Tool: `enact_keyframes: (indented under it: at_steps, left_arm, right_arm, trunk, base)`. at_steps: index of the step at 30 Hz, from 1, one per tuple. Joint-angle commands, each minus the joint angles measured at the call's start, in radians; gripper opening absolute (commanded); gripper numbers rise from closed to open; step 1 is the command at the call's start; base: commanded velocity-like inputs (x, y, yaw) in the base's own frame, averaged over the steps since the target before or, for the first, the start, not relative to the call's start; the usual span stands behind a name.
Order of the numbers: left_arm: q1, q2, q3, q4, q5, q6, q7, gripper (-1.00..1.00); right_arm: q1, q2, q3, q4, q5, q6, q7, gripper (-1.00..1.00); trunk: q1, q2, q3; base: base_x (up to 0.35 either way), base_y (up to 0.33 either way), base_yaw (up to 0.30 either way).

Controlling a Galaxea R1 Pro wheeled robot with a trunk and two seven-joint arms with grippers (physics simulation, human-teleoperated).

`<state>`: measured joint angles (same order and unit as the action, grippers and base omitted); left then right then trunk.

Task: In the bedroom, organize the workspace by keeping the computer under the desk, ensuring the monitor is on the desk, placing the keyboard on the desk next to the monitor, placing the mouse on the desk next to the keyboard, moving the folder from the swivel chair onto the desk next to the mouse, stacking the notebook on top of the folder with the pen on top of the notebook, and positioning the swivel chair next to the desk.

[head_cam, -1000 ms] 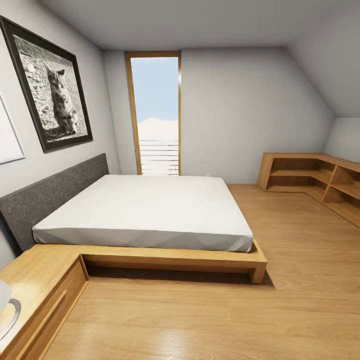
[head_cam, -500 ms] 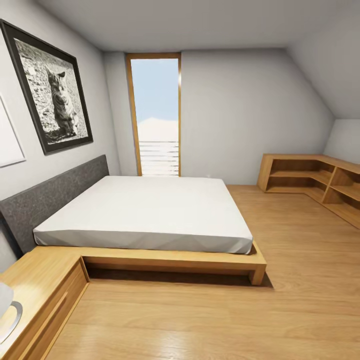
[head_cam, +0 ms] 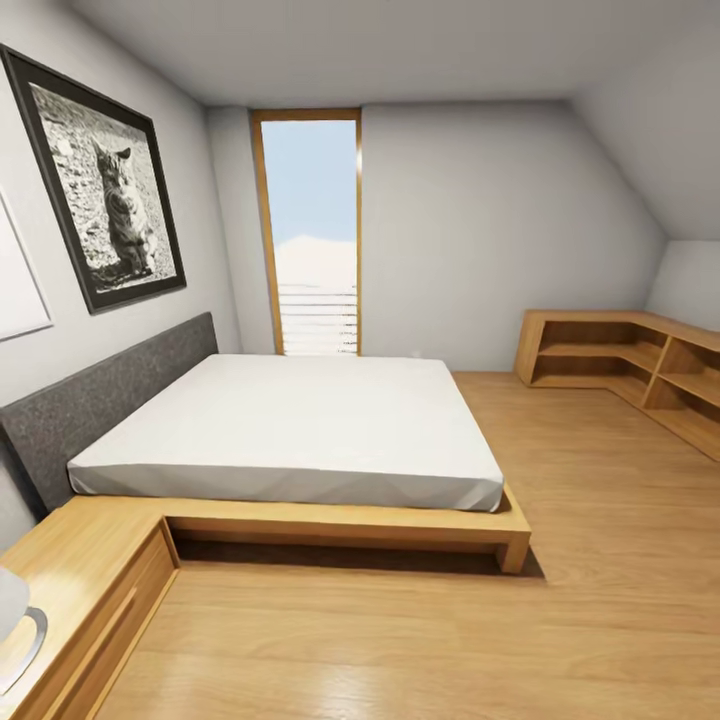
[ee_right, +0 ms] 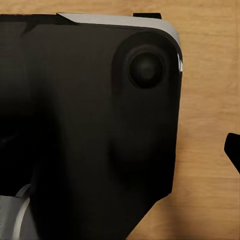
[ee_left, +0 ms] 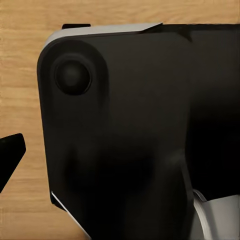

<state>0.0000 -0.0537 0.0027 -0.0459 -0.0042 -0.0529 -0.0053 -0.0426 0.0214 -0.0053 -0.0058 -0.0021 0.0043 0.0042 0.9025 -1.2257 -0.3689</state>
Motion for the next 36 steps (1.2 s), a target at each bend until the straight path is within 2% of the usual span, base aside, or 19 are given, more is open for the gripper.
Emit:
enact_keyframes:
  at_steps: [1, 12, 16, 17, 18, 21, 22, 23, 28, 35, 36]
  left_arm:
    - [0.0, 0.0, 0.0, -0.001, 0.0, -0.002, 0.0, 1.0]
    - [0.0, 0.0, 0.0, -0.002, 0.0, -0.015, -0.001, 1.0]
    - [0.0, 0.0, 0.001, -0.003, 0.0, -0.102, -0.001, 1.0]
    - [0.0, 0.001, 0.001, -0.003, -0.001, -0.171, 0.003, 1.0]
    - [0.0, 0.003, 0.0, -0.004, -0.001, -0.232, 0.007, 1.0]
    - [0.0, 0.003, 0.001, -0.036, 0.0, -0.267, 0.009, 1.0]
    - [0.0, 0.004, 0.0, -0.061, 0.0, -0.274, 0.01, 1.0]
    - [0.0, 0.005, 0.0, -0.068, 0.0, -0.277, 0.01, 1.0]
    - [0.0, 0.01, 0.002, -0.106, 0.0, -0.281, 0.011, 1.0]
    - [0.0, 0.011, 0.002, -0.122, 0.009, -0.283, 0.009, 1.0]
    - [0.0, 0.026, 0.002, -0.122, 0.008, -0.327, 0.007, 1.0]
  right_arm:
    - [0.0, 0.0, -0.001, 0.0, 0.0, 0.0, 0.0, 1.0]
    - [0.0, 0.0, 0.0, 0.0, 0.0, -0.001, 0.0, 1.0]
    - [0.0, -0.004, -0.006, -0.002, -0.004, -0.014, -0.002, 1.0]
    - [0.0, -0.005, -0.009, -0.004, -0.006, -0.058, -0.002, 1.0]
    - [0.0, -0.005, -0.01, -0.015, -0.008, -0.135, -0.003, 1.0]
    - [0.0, -0.006, -0.011, -0.044, -0.008, -0.266, -0.003, 1.0]
    - [0.0, -0.011, -0.011, -0.08, -0.006, -0.334, -0.003, 1.0]
    - [0.0, -0.017, -0.01, -0.098, -0.005, -0.356, -0.003, 1.0]
    - [0.0, -0.035, -0.008, -0.13, -0.001, -0.39, -0.001, 1.0]
    - [0.0, -0.038, -0.005, -0.135, 0.001, -0.397, 0.001, 1.0]
    - [0.0, -0.045, 0.001, -0.133, 0.007, -0.398, -0.041, 1.0]
  trunk:
    - [-0.004, 0.007, 0.002]
    - [-0.046, 0.084, 0.037]
    - [-0.054, 0.098, 0.043]
    - [-0.054, 0.098, 0.043]
    - [-0.054, 0.098, 0.043]
    - [-0.054, 0.098, 0.043]
    - [-0.054, 0.098, 0.043]
    - [-0.054, 0.098, 0.043]
    - [-0.054, 0.098, 0.04]
    - [-0.054, 0.098, 0.032]
    - [-0.054, 0.098, 0.032]
  base:
    - [0.0, 0.0, -0.081]
    - [0.0, 0.0, -0.227]
    - [0.0, 0.0, -0.288]
    - [0.0, 0.0, -0.292]
    - [0.0, 0.0, -0.293]
    - [0.0, 0.0, -0.25]
    - [0.0, 0.0, -0.094]
    - [0.0, 0.0, -0.06]
    - [0.0, 0.0, -0.092]
    - [0.0, 0.0, -0.174]
    - [0.0, 0.0, -0.014]
